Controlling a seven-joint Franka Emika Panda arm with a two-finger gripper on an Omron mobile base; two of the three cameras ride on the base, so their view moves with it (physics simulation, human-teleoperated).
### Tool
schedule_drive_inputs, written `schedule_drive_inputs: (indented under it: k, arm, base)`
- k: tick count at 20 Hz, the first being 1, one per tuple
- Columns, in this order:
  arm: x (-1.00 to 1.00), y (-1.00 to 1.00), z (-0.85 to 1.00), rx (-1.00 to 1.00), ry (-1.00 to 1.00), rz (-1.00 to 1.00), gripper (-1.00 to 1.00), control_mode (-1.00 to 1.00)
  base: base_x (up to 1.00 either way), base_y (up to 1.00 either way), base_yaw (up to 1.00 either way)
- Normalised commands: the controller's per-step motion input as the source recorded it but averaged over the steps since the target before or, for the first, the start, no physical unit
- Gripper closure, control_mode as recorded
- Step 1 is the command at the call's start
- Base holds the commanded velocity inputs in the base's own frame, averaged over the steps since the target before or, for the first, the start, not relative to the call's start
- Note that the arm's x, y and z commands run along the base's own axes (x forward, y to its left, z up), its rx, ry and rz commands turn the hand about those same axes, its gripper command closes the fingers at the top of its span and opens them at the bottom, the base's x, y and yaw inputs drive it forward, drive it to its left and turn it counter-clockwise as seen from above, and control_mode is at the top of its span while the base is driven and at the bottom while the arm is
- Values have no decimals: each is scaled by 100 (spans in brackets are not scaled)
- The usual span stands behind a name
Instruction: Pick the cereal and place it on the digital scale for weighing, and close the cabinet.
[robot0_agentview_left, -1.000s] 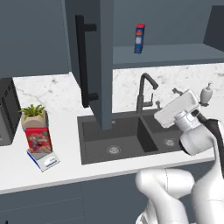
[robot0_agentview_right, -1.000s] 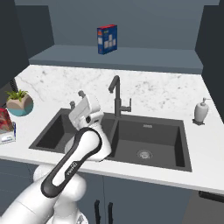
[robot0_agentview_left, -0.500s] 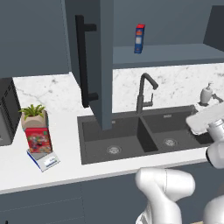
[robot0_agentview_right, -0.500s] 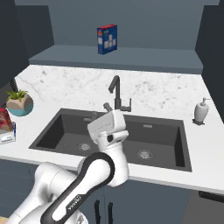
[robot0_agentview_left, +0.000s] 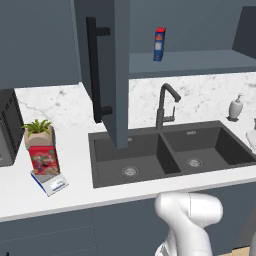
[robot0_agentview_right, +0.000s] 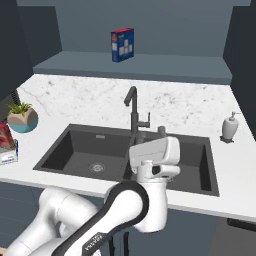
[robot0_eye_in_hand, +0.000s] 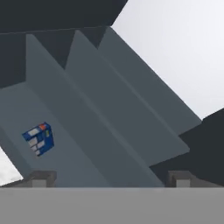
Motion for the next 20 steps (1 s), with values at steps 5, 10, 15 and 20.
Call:
schedule_drive_inputs:
  k: [5,10,15,20]
  arm:
    - [-38,-82,35,14,-1,-12,-100,-100]
    - [-47,-73,7,15,-13,0,-100,-100]
    - [-34,-92,7,16,-1,0,-100,-100]
    - [-33,-99,35,15,0,0,-100,-100]
  base:
    - [0,0,0]
    - [0,0,0]
    - [0,0,0]
    - [0,0,0]
